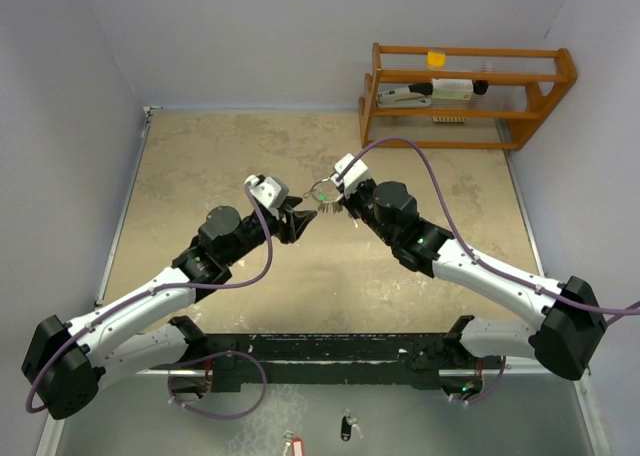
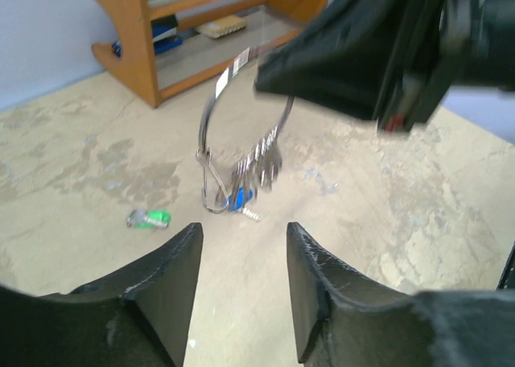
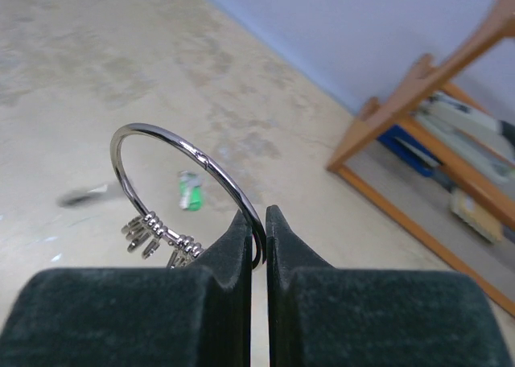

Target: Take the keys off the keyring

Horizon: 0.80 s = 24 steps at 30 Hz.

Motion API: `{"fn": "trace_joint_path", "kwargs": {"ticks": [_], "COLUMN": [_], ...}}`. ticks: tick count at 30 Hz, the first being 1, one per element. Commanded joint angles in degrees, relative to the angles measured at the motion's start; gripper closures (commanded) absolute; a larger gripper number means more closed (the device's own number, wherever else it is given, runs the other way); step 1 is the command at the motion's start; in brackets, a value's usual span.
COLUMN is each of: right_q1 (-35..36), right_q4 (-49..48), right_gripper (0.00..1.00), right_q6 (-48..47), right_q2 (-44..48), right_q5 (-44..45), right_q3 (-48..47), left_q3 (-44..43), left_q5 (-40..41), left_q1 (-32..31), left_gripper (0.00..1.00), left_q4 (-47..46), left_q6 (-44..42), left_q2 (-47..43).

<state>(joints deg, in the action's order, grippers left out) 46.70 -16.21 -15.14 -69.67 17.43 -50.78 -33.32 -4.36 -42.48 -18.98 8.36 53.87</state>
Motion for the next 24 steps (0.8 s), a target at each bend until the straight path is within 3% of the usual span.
{"fn": "trace_joint_path", "kwargs": {"ticks": [1,9,13,16,24], "right_q1": [-3.0,-3.4,-3.3,-2.9,-0.2], "right_q4": [-4.1,2.4,8.5,11.9,18.5], "right_gripper": [1.0,1.0,1.0,1.0,1.0], "right_q6": [-3.3,2.1,6.0,9.5,14.3], "right_q2": [1.8,0.2,-3.3,-7.1,-21.2], "right_q5": [7.6,4.3,-1.0,-5.4,-13.7], "right_q3": [-4.6,-8.7,-12.8,-16.3,-23.6], "left_q3": [2.1,1.2,2.1,3.4,3.8], "left_q5": [5.0,18.2,31.5,43.4,57.9], "left_q1": [0.2,0.3,0.2,0.3,0.3], "left_gripper": [0.61,0.63,0.64,0.63,0.62], "left_q4": [1.6,3.3,3.2,4.0,9.8], "left_q6": [0.4,1.8,5.2,7.9,14.3], "left_q2": [-5.0,-4.0,-5.3,-7.8,-11.3]}}
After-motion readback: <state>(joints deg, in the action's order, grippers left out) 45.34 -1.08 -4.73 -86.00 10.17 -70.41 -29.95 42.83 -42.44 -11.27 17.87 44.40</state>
